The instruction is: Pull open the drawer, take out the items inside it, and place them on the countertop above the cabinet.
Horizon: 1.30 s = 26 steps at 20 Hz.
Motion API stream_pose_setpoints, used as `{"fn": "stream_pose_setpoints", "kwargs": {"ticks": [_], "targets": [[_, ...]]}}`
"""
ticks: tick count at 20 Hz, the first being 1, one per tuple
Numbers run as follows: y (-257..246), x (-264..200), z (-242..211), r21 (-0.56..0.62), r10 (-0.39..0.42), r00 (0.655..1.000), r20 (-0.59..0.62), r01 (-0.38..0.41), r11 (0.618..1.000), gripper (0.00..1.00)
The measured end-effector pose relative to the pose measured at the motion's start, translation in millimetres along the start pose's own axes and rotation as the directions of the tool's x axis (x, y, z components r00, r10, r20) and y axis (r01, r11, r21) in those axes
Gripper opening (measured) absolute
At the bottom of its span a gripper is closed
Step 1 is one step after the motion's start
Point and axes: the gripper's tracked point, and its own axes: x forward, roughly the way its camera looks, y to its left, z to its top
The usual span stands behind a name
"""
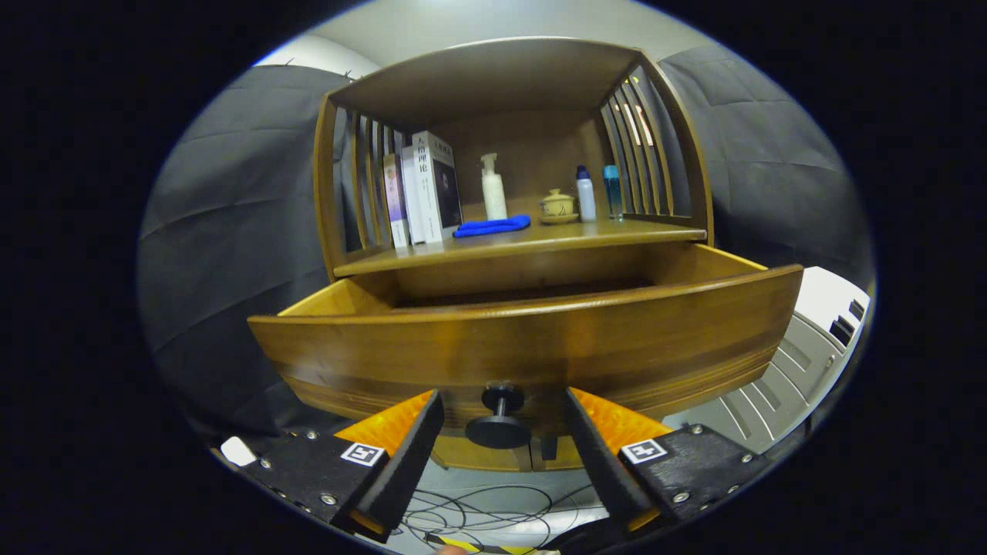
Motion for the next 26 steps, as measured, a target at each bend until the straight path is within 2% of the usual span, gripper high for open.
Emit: {"fn": "stream_pose_setpoints", "kwargs": {"ticks": [1, 3, 5, 8, 11, 13, 16, 19, 21, 26], "targets": [[2.5, -1.3, 7.0, 0.004, 0.007, 1.0, 0.015, -0.007, 1.0, 0.96], [3.6, -6.5, 23.3, -0.011, 0.003, 0.998, 0.057, -0.003, 1.0, 0.96], [-7.7, -10.4, 35.1, -0.056, -0.056, 0.995, 0.079, 0.061, 0.997, 0.96], [7.8, -12.8, 58.2, -0.105, -0.028, 0.993, 0.115, 0.04, 0.994, 0.95], [14.7, -3.8, 78.5, -0.082, -0.022, 0.992, 0.123, 0.032, 0.996, 0.96], [11.1, 5.4, 90.1, -0.069, -0.046, 0.993, 0.107, 0.054, 0.996, 0.95], [1.2, 28.5, 97.6, -0.037, -0.087, 0.995, 0.041, 0.088, 0.995, 0.95], [-36.6, 53.4, 88.9, 0.014, -0.213, 0.974, -0.082, 0.214, 0.977, 0.96], [-50.6, 69.8, 85.1, 0.057, -0.244, 0.958, -0.152, 0.255, 0.965, 0.96], [-66.7, 106.6, 66.1, 0.113, -0.24, 0.916, -0.322, 0.289, 0.951, 0.96]]}}
